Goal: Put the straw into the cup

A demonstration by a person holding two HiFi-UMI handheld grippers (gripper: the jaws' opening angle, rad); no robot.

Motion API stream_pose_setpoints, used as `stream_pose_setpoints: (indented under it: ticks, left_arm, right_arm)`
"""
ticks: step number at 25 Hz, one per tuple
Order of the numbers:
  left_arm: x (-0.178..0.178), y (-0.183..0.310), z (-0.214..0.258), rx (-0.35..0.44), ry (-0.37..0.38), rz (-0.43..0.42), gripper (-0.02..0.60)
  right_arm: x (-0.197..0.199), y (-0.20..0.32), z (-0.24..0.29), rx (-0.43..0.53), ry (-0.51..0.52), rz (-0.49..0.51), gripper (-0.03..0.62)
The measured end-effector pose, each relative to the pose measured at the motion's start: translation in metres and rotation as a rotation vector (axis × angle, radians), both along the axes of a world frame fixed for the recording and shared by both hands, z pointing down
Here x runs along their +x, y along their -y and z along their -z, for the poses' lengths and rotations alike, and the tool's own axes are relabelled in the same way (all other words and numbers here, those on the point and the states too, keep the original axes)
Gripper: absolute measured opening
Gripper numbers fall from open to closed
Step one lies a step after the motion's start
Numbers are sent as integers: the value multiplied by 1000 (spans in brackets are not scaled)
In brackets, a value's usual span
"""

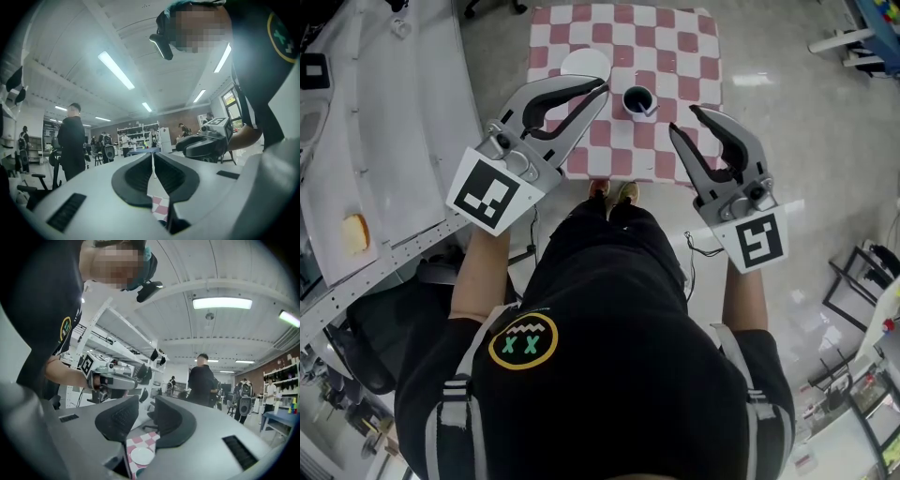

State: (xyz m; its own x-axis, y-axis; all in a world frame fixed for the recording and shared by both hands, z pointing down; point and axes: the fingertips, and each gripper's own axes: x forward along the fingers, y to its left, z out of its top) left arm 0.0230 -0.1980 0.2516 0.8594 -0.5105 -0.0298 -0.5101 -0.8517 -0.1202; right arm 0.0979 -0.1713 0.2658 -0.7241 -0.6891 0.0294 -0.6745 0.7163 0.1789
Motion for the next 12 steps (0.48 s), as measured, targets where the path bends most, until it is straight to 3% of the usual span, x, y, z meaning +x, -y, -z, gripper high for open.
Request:
stream_pose_setpoints:
  ticks: [4, 12]
  left_arm:
    - [1, -5, 1, -1, 3, -10, 31]
    - [0, -9, 2, -3, 8, -17, 31]
  right_arm:
    - [7, -5, 10, 35, -10, -31, 30]
    - [11, -4, 6, 13, -16, -53, 21]
